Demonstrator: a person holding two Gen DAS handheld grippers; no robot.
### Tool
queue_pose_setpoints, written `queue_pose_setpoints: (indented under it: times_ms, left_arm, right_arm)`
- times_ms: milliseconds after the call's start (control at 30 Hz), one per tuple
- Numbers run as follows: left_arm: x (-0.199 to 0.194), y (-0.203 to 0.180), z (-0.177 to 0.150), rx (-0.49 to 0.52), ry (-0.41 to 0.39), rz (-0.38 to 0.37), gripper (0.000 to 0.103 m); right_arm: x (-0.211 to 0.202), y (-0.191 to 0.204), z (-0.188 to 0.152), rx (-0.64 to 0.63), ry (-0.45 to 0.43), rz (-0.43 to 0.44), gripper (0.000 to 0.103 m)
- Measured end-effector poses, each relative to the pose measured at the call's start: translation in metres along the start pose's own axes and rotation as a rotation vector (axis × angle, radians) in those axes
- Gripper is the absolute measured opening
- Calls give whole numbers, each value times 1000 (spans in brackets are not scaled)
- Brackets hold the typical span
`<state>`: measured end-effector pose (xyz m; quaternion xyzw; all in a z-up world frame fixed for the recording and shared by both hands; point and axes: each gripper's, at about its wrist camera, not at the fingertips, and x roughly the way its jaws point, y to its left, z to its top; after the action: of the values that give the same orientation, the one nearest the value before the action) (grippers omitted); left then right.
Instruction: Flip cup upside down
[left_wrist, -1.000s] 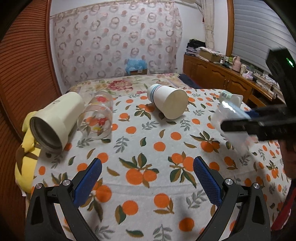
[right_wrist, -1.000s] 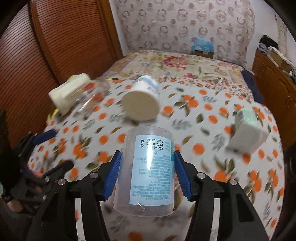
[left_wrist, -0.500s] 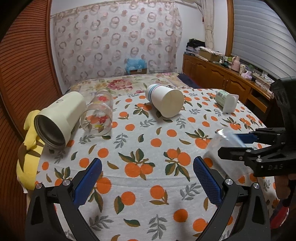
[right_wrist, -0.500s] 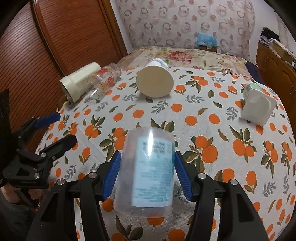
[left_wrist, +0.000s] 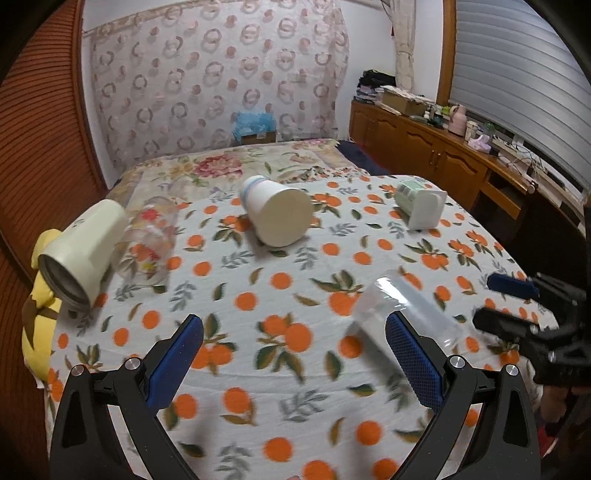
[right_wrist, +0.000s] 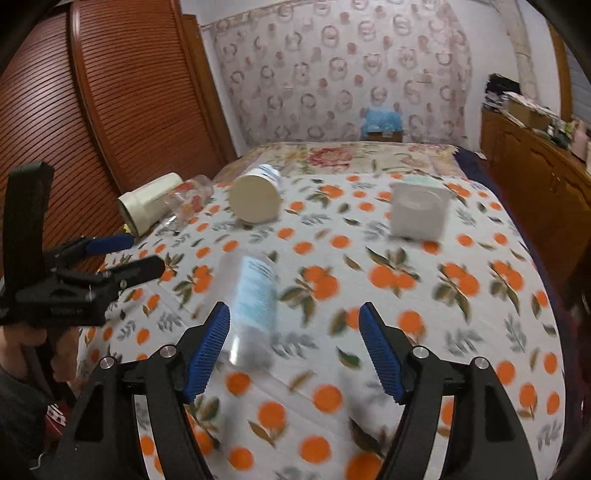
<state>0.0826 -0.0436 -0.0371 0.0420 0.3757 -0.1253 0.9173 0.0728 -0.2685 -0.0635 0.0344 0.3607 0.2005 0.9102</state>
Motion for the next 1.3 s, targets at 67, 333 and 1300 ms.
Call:
queue_pose_setpoints:
  times_ms: [67, 333, 1300]
  left_arm:
    - [4, -11, 4, -1, 13, -6, 95]
    - [20, -29, 17, -73, 80, -76, 95]
    - [86, -22, 21, -352, 323, -246, 61]
  right_arm:
    - [-5, -6, -7, -4, -17, -20, 75]
    - [-8, -11, -23, -65, -70, -73, 75]
    - [2, -11, -30, -84, -86, -102, 75]
